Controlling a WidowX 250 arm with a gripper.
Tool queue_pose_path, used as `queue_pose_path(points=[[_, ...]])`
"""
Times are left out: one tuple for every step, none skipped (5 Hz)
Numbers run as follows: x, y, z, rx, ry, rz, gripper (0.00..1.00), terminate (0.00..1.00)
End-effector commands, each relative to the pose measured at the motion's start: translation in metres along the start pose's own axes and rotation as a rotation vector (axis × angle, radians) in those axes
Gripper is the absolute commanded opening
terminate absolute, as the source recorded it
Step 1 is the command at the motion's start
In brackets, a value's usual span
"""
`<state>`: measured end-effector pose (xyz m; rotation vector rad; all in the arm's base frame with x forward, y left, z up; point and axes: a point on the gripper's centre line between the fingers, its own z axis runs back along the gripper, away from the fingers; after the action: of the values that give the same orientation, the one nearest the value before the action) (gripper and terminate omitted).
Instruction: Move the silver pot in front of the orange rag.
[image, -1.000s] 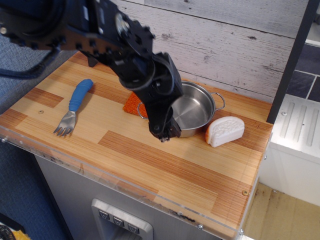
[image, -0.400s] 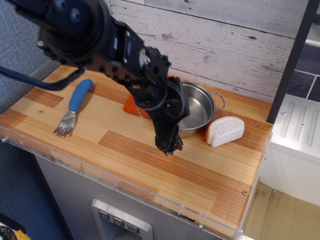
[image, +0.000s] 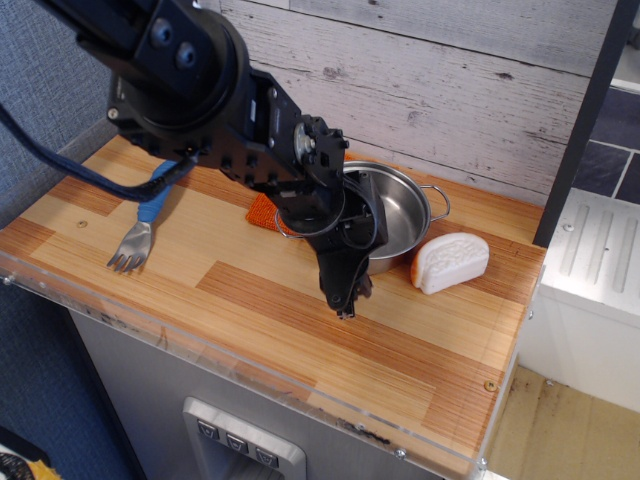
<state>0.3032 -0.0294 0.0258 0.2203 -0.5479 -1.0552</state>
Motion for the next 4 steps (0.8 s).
queue_pose_path(points=[[0.005, 0.009, 0.004, 0.034, -0.019, -0.02, 0.0, 0.0], [0.005, 0.01, 0.006, 0.038, -0.024, -0.019, 0.0, 0.0], [0.005, 0.012, 0.01, 0.041, -0.029, -0.018, 0.0, 0.0], [0.01, 0.022, 0.021, 0.059, -0.049, 0.015, 0.0, 0.0]])
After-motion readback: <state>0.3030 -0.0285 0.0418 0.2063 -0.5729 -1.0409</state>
